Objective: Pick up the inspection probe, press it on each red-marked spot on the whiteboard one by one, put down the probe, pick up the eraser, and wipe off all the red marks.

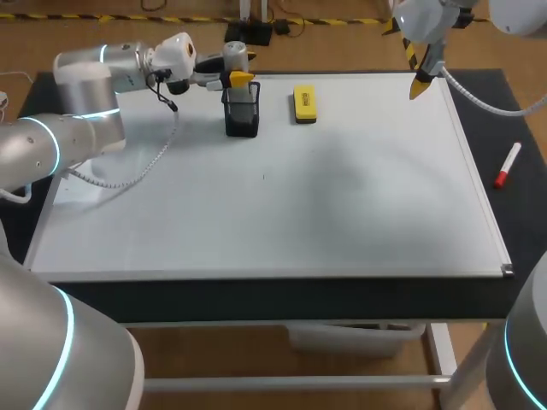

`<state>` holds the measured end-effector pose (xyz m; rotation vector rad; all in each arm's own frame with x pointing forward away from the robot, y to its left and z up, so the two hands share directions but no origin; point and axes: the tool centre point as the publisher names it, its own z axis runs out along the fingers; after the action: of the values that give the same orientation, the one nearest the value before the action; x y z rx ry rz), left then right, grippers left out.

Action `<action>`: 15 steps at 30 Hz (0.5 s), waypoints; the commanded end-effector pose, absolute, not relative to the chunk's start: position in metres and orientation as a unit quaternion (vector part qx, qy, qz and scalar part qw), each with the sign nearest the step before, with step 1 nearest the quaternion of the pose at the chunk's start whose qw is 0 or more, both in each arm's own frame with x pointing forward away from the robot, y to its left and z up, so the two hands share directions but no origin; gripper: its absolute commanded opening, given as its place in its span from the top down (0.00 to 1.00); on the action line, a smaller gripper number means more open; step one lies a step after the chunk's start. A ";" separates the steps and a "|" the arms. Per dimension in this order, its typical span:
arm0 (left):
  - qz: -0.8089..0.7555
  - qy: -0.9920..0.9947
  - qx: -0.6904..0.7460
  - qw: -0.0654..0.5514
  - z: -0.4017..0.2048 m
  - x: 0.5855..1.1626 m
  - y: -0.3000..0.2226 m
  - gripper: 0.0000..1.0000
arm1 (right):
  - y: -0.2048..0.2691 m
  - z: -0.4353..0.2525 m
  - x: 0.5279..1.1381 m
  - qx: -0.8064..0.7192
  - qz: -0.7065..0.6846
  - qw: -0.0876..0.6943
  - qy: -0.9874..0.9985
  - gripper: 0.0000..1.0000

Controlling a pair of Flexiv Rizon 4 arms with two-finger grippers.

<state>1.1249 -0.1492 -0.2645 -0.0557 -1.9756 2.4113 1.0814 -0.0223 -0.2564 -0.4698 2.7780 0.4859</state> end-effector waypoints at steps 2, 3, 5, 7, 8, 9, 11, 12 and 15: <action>0.775 -0.631 -0.020 0.013 -0.269 1.128 -0.150 1.00 | -0.022 -0.256 1.082 -0.163 0.166 0.140 0.962 0.00; 0.775 -0.632 -0.019 0.013 -0.270 1.128 -0.150 1.00 | -0.022 -0.256 1.082 -0.163 0.166 0.140 0.962 0.00; 0.774 -0.632 -0.019 0.012 -0.270 1.128 -0.150 1.00 | -0.022 -0.256 1.082 -0.163 0.166 0.140 0.962 0.00; 0.774 -0.633 -0.019 0.014 -0.271 1.128 -0.150 1.00 | -0.022 -0.256 1.082 -0.163 0.166 0.140 0.962 0.00; 0.774 -0.633 -0.019 0.014 -0.271 1.128 -0.150 1.00 | -0.022 -0.256 1.082 -0.163 0.166 0.140 0.962 0.00; 0.773 -0.634 -0.020 0.015 -0.271 1.128 -0.150 1.00 | -0.022 -0.256 1.082 -0.163 0.166 0.140 0.962 0.00; 0.773 -0.634 -0.019 0.016 -0.272 1.129 -0.150 0.87 | -0.022 -0.256 1.082 -0.163 0.166 0.140 0.962 0.00; 0.772 -0.635 -0.020 0.017 -0.272 1.129 -0.150 0.71 | -0.022 -0.256 1.082 -0.163 0.166 0.140 0.962 0.00; 0.771 -0.636 -0.020 0.018 -0.272 1.129 -0.151 0.71 | -0.022 -0.256 1.082 -0.163 0.166 0.140 0.962 0.00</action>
<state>1.1251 -0.1504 -0.2714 -0.0527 -1.9824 2.3999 1.0814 -0.0223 -0.2564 -0.4699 2.7780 0.4859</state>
